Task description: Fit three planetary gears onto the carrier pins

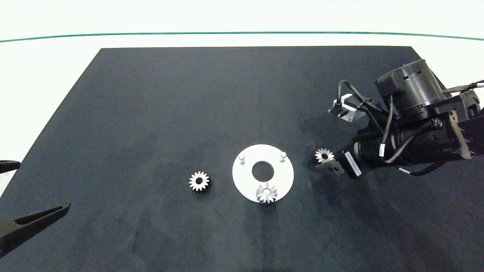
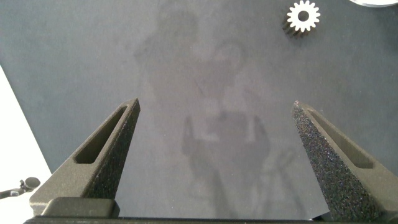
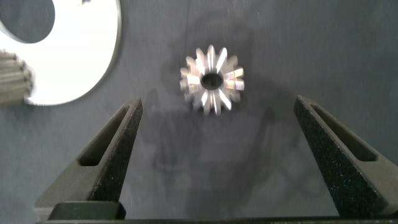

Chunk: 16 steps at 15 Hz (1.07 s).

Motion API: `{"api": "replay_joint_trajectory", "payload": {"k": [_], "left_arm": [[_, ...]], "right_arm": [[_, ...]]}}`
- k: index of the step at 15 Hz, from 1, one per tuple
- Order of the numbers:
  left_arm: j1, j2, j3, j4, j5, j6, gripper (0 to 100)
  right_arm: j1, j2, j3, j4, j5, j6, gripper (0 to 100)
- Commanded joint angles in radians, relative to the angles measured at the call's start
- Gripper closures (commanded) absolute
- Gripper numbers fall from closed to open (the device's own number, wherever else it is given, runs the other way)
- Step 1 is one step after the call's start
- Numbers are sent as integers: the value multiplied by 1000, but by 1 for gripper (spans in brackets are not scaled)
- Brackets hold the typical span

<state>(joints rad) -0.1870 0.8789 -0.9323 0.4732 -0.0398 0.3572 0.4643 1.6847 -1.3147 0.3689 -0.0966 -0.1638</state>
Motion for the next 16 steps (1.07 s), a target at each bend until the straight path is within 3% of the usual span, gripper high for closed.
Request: {"api": "replay_joint_trajectory", "payload": {"k": [1,6,16], "left_arm": [[0,0,1,2,0,3,0],[0,-1,1,2,0,3,0],[0,-3,1,2,0,3,0]], "right_arm": [[2,30,-1,-27,-3,-5,0],[2,59,-23,-36,-6,-6,1],[-3,81,-31,-50,-6,-3,20]]}}
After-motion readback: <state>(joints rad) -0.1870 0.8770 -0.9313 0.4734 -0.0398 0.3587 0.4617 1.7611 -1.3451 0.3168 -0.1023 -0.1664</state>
